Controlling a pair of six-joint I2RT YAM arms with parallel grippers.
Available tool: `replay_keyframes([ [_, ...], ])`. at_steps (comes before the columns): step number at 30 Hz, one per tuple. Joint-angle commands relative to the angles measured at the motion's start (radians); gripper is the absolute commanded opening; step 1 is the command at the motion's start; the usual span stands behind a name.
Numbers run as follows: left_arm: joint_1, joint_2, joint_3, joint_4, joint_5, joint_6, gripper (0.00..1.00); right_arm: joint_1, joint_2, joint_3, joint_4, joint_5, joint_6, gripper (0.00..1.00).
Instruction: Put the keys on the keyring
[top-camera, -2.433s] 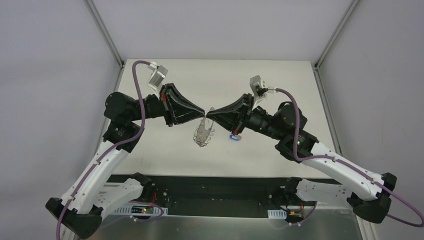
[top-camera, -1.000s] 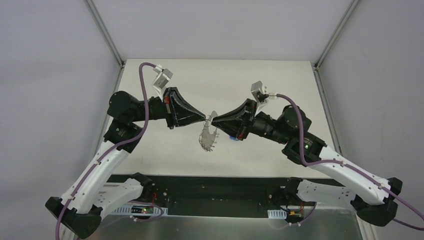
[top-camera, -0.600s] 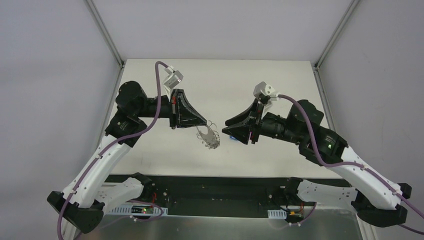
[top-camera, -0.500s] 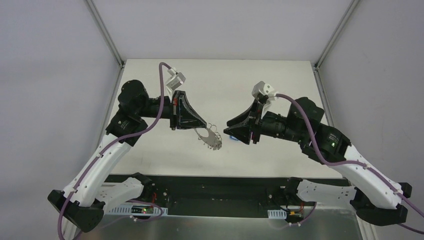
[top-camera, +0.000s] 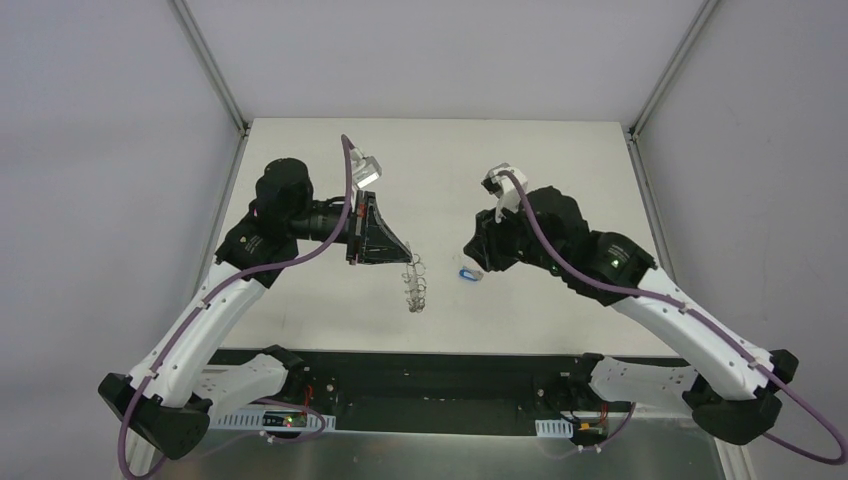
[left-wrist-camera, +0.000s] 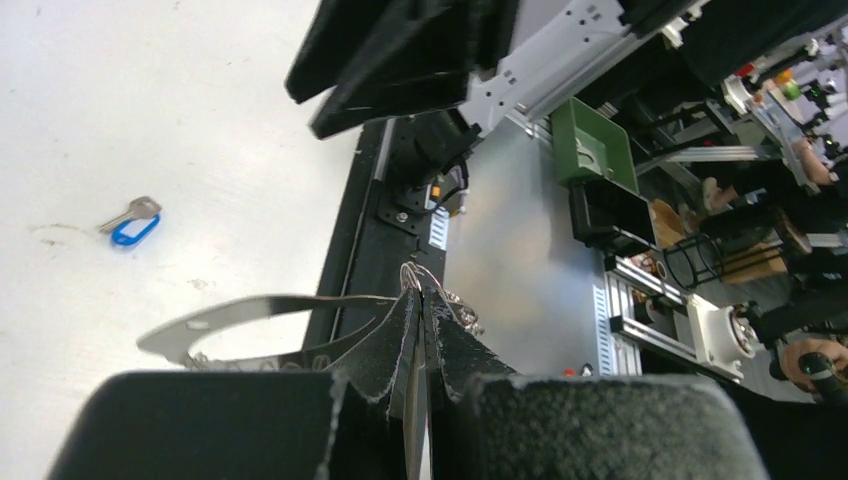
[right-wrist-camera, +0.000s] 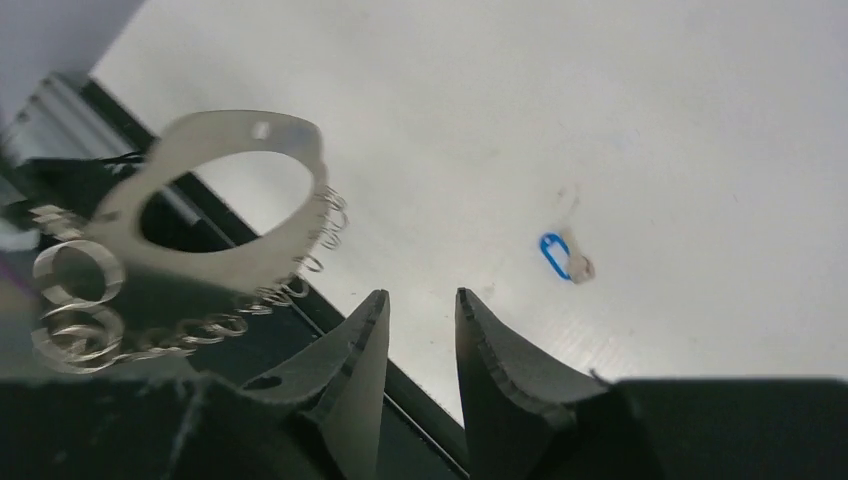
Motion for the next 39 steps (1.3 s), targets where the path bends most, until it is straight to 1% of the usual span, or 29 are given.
replay_keyframes([
  [1, 0.001, -0.001, 0.013, -0.048, -0.064, 0.092, 0.00, -0.104, 0.045, -0.099, 0.002, 0.114, 0.188, 0.32],
  [4, 0.000, -0.006, -0.001, -0.060, -0.106, 0.120, 0.00, -0.189, 0.084, -0.171, 0.048, 0.081, 0.282, 0.30],
  [6, 0.001, -0.014, -0.012, -0.066, -0.137, 0.139, 0.00, -0.240, 0.112, -0.227, 0.109, 0.061, 0.344, 0.30],
  [8, 0.001, -0.024, -0.020, -0.072, -0.157, 0.149, 0.00, -0.286, 0.140, -0.293, 0.158, 0.046, 0.404, 0.28],
  [14, 0.000, -0.037, -0.036, -0.087, -0.171, 0.172, 0.00, -0.384, 0.238, -0.406, 0.303, 0.008, 0.524, 0.24],
  [23, 0.001, -0.048, -0.064, -0.087, -0.172, 0.187, 0.00, -0.396, 0.387, -0.426, 0.389, -0.020, 0.525, 0.22],
  [26, 0.001, -0.051, -0.071, -0.085, -0.171, 0.192, 0.00, -0.398, 0.434, -0.426, 0.404, -0.022, 0.518, 0.20],
  [39, 0.003, -0.061, -0.083, -0.081, -0.179, 0.194, 0.00, -0.397, 0.530, -0.435, 0.443, -0.022, 0.500, 0.19],
])
